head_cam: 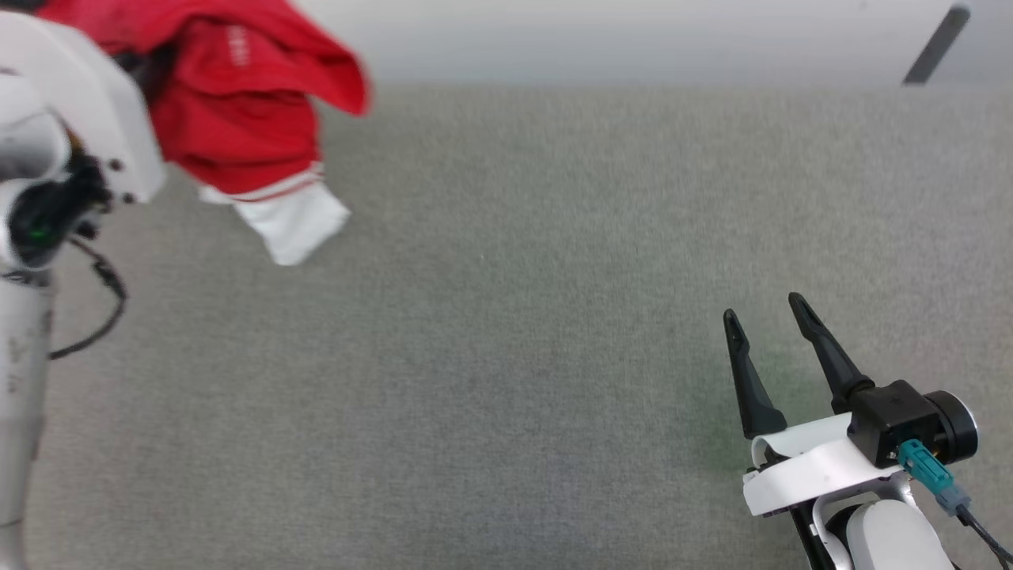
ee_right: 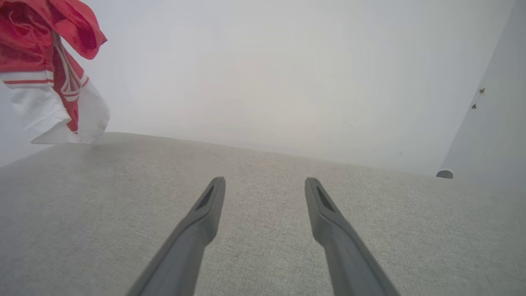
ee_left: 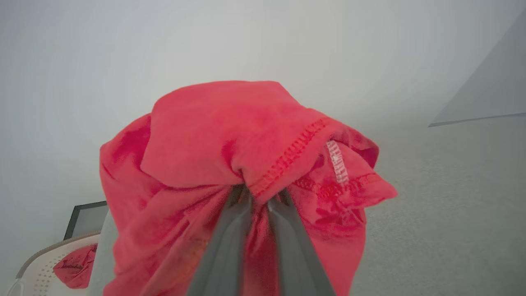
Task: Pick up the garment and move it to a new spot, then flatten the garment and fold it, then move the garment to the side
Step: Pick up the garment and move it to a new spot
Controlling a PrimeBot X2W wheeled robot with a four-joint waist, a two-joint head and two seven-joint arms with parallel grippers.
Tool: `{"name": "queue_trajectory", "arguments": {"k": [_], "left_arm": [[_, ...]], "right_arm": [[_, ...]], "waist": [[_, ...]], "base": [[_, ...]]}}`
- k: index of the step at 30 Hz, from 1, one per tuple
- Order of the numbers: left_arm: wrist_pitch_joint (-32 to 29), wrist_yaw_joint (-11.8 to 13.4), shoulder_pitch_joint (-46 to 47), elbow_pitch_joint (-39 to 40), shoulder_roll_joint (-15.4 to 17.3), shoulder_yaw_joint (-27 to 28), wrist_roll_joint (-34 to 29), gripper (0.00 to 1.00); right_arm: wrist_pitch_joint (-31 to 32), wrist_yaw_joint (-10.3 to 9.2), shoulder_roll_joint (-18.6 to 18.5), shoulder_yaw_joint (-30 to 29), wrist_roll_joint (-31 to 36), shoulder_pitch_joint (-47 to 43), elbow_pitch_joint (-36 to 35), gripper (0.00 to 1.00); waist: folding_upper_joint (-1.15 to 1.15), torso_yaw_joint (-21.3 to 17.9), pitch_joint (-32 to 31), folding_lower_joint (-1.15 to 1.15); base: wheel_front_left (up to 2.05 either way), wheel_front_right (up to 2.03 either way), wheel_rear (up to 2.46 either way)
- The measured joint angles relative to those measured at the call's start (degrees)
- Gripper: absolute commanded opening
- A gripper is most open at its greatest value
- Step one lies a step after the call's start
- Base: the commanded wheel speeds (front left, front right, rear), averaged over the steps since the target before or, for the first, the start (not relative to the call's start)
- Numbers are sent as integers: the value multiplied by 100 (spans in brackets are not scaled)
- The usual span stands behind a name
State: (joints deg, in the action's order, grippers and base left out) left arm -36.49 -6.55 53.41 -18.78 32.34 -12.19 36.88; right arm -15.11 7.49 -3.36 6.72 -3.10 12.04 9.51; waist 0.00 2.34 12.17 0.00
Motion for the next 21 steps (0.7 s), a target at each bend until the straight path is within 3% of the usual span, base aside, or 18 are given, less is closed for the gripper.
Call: {"name": "queue_trajectory", "arguments": {"k": [9, 21], "left_arm": [[-631, -2, -298, 1174, -333, -258, 542, 0], [-1356, 114, -907, 2747, -722, -893, 921, 0]], "right_arm": [[-1, 0, -4, -226, 7, -110, -8, 100], [-1, 0, -4, -1065, 66, -230, -135, 100]], "waist": [[0, 50, -534, 0], [0, -523, -481, 0]], "base": [[0, 0, 0], [0, 0, 0]]}}
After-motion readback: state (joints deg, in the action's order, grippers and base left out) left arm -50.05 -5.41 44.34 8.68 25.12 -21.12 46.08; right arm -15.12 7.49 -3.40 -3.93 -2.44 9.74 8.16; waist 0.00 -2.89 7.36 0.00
